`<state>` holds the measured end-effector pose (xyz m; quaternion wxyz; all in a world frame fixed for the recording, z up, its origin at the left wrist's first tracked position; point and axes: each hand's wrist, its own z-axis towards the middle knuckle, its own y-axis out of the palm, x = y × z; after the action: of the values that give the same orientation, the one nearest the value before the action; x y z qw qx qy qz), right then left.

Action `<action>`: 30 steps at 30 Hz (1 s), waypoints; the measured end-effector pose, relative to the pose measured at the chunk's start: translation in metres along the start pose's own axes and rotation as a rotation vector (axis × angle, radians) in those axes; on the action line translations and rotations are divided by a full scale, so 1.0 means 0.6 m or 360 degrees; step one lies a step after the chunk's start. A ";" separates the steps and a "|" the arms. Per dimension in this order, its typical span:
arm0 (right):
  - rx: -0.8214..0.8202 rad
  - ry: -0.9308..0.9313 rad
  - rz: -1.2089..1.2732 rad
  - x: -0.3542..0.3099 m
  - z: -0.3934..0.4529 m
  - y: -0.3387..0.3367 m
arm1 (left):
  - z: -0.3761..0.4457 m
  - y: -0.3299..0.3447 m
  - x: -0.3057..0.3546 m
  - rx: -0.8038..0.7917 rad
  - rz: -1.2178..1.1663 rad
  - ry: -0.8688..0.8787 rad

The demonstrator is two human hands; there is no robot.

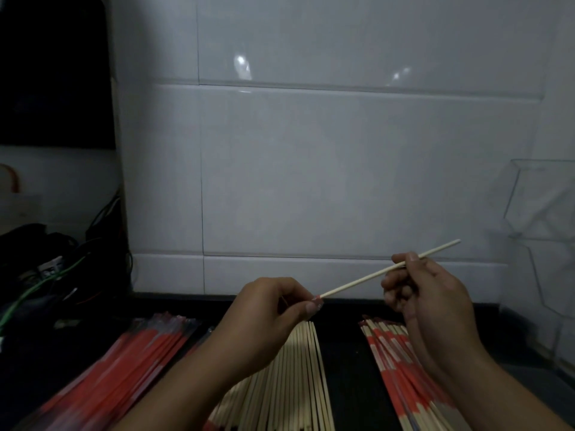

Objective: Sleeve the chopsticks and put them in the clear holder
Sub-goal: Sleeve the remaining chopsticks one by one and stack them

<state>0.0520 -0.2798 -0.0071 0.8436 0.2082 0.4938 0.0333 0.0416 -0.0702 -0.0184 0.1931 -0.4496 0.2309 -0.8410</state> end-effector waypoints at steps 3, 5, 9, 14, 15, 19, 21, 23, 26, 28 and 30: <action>0.0013 -0.0002 -0.0001 -0.001 0.000 -0.001 | 0.001 -0.002 0.000 0.0009 0.0013 -0.0006; 0.0017 -0.0006 0.0001 0.000 0.001 -0.002 | 0.000 -0.002 0.001 0.0007 0.0026 -0.0009; 0.0000 -0.0012 0.0000 0.001 -0.001 -0.002 | -0.001 -0.002 0.001 -0.0015 0.0020 -0.0020; -0.0009 -0.0008 -0.0006 0.000 -0.003 -0.001 | -0.001 -0.001 -0.001 -0.0015 0.0016 -0.0019; -0.0016 -0.0009 -0.0007 0.000 -0.003 -0.001 | -0.001 -0.001 -0.001 -0.0016 0.0010 -0.0022; -0.0073 -0.0012 -0.0052 0.002 -0.005 -0.002 | 0.001 0.000 -0.002 0.0021 -0.0027 -0.0035; -0.0130 0.0002 -0.0098 0.002 -0.006 -0.002 | 0.001 0.002 -0.003 0.0028 -0.0048 -0.0036; -0.0228 0.0028 -0.0196 0.002 -0.008 -0.002 | 0.000 0.003 -0.002 0.0013 -0.0064 -0.0038; -0.0443 0.0083 -0.0430 0.009 -0.015 0.001 | 0.000 0.003 -0.001 -0.0002 -0.0074 -0.0040; -0.0625 0.0177 -0.0568 0.014 -0.024 0.007 | -0.001 0.002 0.000 0.0007 -0.0088 -0.0047; -0.0624 0.0157 -0.0590 0.018 -0.030 0.014 | -0.001 0.001 0.000 0.0032 -0.0085 -0.0056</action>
<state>0.0437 -0.2637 -0.0204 0.8345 -0.0548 0.5480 -0.0166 0.0410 -0.0707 -0.0191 0.1791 -0.4684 0.2068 -0.8401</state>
